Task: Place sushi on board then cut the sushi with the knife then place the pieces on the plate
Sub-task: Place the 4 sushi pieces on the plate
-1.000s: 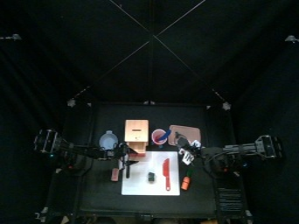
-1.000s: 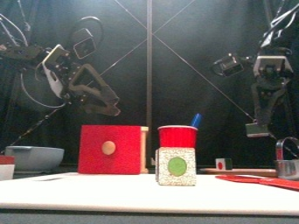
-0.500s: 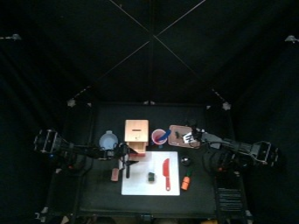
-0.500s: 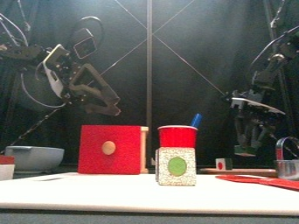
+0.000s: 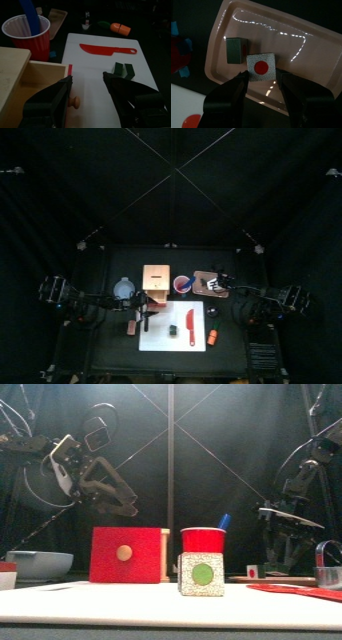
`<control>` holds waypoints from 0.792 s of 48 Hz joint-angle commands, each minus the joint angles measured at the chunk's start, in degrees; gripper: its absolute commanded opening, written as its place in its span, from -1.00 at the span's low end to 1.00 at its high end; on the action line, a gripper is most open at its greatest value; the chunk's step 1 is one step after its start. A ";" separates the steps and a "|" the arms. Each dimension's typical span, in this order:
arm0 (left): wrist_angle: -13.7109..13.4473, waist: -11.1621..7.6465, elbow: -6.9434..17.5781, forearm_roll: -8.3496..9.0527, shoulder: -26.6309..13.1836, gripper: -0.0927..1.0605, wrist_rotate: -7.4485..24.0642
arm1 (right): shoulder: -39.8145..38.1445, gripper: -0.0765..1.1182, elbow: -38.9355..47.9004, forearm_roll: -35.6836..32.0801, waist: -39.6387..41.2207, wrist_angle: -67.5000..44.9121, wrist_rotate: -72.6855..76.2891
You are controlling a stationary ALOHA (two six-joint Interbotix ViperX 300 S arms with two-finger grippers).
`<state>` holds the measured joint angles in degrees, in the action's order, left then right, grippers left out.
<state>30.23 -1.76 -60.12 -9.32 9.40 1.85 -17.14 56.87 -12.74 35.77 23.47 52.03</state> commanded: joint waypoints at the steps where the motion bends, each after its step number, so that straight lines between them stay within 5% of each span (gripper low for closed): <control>1: 0.26 -0.35 0.44 -0.09 1.23 0.69 0.09 | 0.00 0.50 -1.32 -0.70 0.62 1.05 -0.18; 38: 0.18 -0.18 -0.97 0.00 2.29 0.69 0.26 | 3.87 0.51 -4.57 -1.76 -3.96 6.77 -0.79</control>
<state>30.23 -2.02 -61.61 -9.32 10.72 1.93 -13.18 53.88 -14.59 31.90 29.18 51.24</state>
